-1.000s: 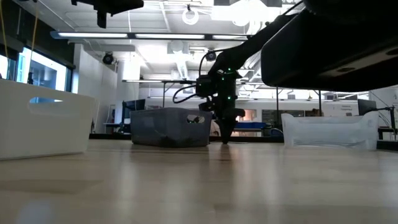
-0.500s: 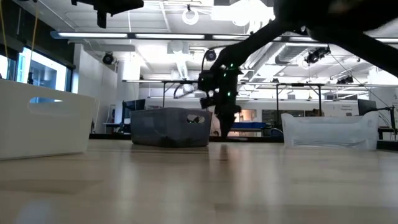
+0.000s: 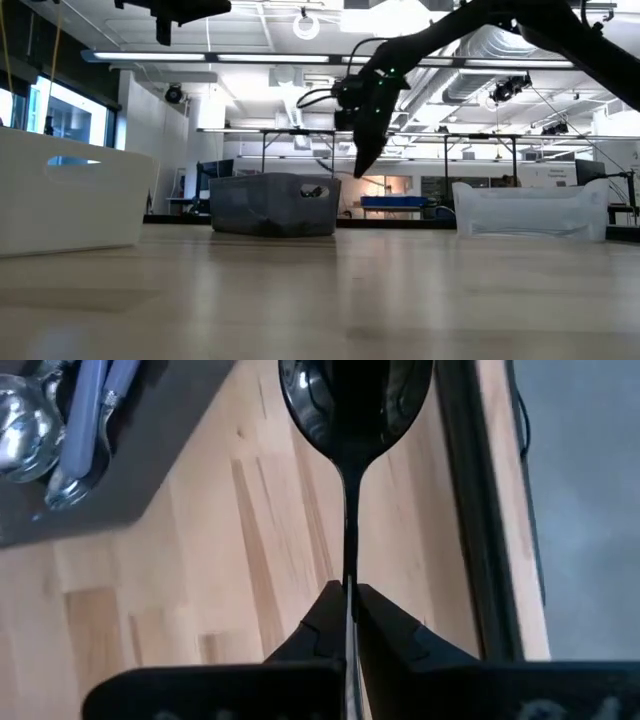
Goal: Sort silverware by color (type)
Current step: Put the top black spoon into the transparent bin
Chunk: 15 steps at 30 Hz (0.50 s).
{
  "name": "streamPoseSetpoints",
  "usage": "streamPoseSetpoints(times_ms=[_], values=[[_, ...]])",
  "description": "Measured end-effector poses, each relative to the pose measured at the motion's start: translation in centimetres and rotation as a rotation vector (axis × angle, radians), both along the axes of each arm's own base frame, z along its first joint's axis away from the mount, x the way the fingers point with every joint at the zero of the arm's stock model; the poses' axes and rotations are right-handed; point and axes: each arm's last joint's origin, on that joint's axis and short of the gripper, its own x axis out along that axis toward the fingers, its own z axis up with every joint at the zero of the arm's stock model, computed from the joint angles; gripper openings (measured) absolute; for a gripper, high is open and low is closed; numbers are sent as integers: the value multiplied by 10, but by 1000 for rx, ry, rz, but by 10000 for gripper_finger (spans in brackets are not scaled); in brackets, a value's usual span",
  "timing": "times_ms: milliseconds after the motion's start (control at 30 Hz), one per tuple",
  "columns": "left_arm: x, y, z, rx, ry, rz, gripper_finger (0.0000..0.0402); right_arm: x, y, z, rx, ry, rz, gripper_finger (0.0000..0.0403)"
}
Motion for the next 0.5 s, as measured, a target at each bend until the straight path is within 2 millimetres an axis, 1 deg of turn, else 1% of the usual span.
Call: streamPoseSetpoints(times_ms=[67, 200, 300, 400, 500], values=[[0, 0, 0, 0, 0, 0, 0, -8, -1, 8, 10, 1, -12, 0], [0, 0, 0, 0, 0, 0, 0, -20, -2, 19, 37, 3, -36, 0], [0, 0, 0, 0, 0, 0, 0, -26, 1, 30, 45, -34, -34, 0], [0, 0, 0, 1, 0, 0, 0, -38, 14, 31, 51, -71, -43, 0], [0, 0, 0, 1, 1, 0, 0, -56, 36, 26, 35, -126, -77, 0]])
